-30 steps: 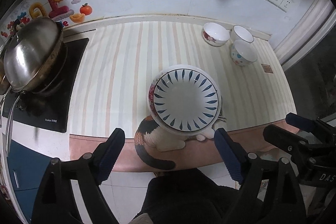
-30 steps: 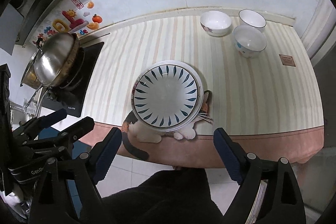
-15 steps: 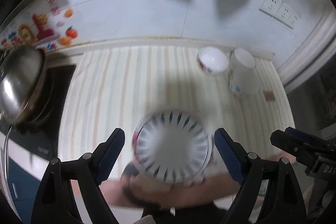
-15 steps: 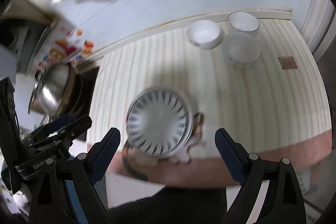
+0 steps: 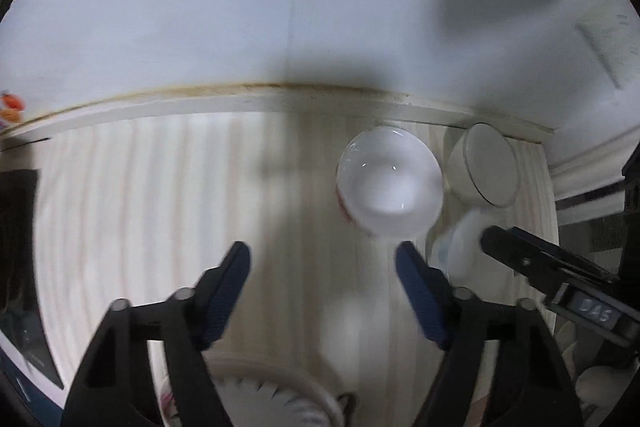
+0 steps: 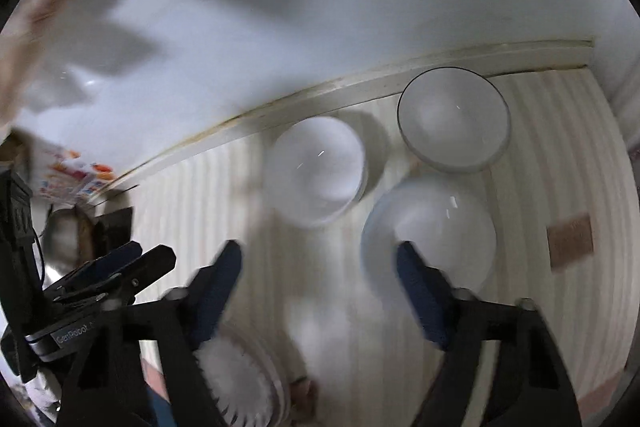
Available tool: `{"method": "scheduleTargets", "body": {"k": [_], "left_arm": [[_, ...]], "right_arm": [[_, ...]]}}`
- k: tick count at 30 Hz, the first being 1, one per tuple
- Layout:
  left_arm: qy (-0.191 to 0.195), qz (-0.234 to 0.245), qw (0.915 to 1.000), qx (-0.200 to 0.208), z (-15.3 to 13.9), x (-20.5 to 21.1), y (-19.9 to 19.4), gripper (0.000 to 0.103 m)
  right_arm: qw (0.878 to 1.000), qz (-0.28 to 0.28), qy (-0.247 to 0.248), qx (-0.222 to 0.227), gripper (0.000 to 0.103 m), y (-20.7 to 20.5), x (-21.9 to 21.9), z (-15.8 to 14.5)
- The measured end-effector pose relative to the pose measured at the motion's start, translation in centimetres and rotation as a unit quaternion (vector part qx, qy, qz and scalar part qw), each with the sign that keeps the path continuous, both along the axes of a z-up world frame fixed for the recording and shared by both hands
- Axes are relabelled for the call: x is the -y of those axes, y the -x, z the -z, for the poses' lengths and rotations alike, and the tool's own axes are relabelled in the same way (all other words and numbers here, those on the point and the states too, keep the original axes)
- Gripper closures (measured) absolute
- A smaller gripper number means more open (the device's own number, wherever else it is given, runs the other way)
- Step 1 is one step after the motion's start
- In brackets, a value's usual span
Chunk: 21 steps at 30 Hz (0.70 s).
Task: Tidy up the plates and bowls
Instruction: 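Move both grippers to the white bowls and grasp a bowl rim, then carry the plain white bowl with both grippers beside the plate stack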
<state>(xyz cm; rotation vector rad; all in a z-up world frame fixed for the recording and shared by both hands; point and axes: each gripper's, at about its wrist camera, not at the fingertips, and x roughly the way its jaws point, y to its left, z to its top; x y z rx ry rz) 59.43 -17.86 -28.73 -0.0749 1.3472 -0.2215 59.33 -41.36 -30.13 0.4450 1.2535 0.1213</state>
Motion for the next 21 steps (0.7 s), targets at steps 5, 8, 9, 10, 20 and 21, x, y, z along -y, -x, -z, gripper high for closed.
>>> {"method": "scheduleTargets", "body": {"k": [5, 8, 9, 10, 20, 21], "left_arm": [[-0.002, -0.003, 0.9992, -0.040, 4.1, 1.8, -3.3, 0.055], [-0.005, 0.004, 0.9980, -0.063, 6.1, 2.8, -4.3, 0.065], [-0.008, 0.007, 0.9974, -0.071, 6.9, 3.2, -4.5, 0.067], [-0.012, 0.008, 0.9971, -0.074, 7.3, 3.4, -4.7, 0.073], [-0.021, 0.007, 0.9962, -0.084, 9.3, 4.7, -4.3, 0.081], [-0.020, 0.006, 0.9963, -0.083, 9.1, 4.6, -4.2, 0.081]], "right_arm": [[0.999, -0.022, 0.013, -0.037, 0.051, -5.3, 0.6, 4.4], [0.997, -0.039, 0.022, -0.061, 0.060, -7.0, 0.3, 6.4], [0.997, -0.041, 0.024, -0.066, 0.062, -7.2, 0.3, 6.8], [0.996, -0.047, 0.026, -0.075, 0.064, -7.7, 0.2, 7.5], [0.992, -0.066, 0.039, -0.105, 0.090, -8.6, -0.9, 10.3], [0.992, -0.067, 0.038, -0.104, 0.090, -8.6, -1.1, 10.3]]}}
